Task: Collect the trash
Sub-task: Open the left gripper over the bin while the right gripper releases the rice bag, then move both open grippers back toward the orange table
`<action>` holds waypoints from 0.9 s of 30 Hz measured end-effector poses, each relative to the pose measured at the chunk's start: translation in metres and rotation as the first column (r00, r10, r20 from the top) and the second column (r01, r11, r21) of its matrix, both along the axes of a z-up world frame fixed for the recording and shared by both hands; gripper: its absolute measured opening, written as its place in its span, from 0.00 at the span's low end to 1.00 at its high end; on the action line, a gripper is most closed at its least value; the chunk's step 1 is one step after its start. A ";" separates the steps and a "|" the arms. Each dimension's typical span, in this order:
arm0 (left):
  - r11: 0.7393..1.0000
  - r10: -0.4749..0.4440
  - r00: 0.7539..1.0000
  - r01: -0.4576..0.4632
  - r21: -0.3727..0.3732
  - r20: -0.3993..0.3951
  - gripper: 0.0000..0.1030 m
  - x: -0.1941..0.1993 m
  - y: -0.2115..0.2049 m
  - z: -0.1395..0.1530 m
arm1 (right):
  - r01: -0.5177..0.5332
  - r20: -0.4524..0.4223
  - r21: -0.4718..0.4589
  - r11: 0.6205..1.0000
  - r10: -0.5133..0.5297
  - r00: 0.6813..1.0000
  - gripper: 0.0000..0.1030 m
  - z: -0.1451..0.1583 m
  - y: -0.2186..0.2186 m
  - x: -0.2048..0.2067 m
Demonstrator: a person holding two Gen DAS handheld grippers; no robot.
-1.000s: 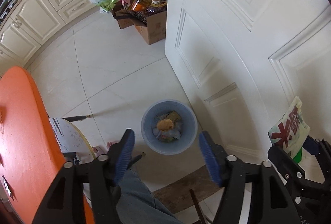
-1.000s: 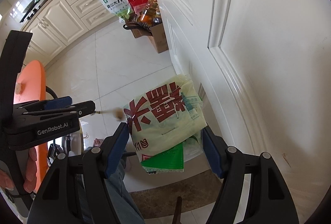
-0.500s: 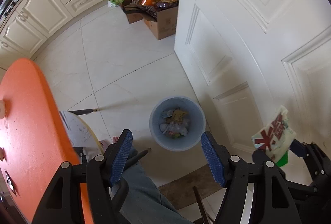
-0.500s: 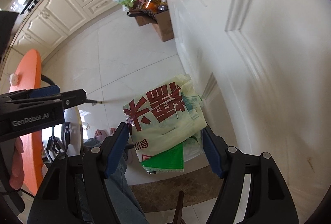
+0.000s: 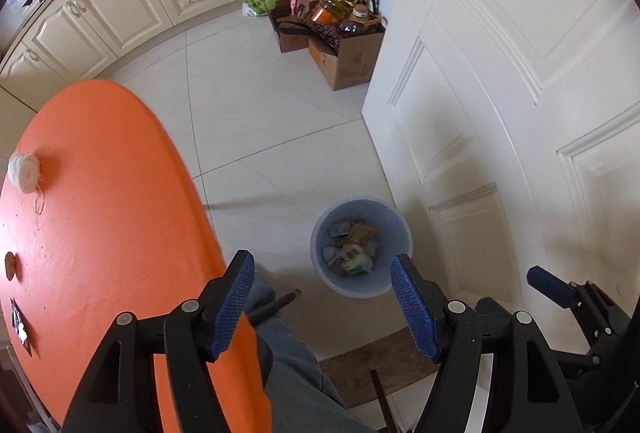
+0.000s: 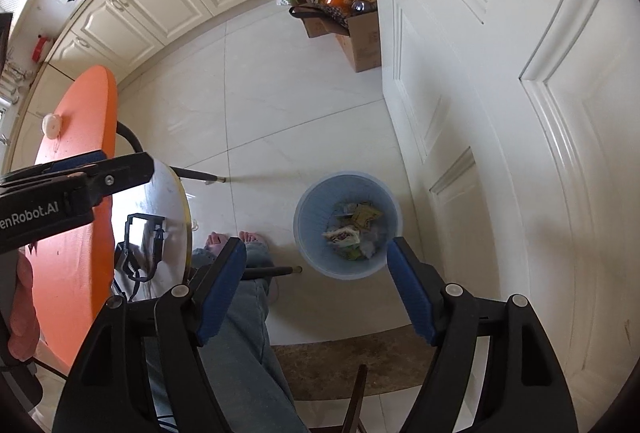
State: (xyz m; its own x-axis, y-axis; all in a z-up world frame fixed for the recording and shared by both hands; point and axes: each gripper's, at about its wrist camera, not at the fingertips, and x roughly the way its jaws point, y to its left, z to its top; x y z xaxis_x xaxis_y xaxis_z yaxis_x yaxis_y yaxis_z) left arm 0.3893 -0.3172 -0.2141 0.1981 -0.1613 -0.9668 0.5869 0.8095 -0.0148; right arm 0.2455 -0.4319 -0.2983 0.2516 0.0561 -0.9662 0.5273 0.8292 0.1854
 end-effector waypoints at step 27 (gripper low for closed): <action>0.866 0.495 0.866 -0.484 -0.127 0.072 0.76 0.068 0.352 0.061 | -0.425 0.083 -0.083 0.901 0.432 0.898 0.80 0.053 0.228 0.198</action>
State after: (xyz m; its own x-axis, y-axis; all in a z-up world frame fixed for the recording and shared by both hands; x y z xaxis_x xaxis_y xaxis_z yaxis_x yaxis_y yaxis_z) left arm 0.4576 0.0348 -0.1530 0.3708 -0.1140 -0.9217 0.1179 0.9902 -0.0751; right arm 0.4438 -0.2043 -0.2450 0.3089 0.1216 -0.9433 0.1005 0.9821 0.1595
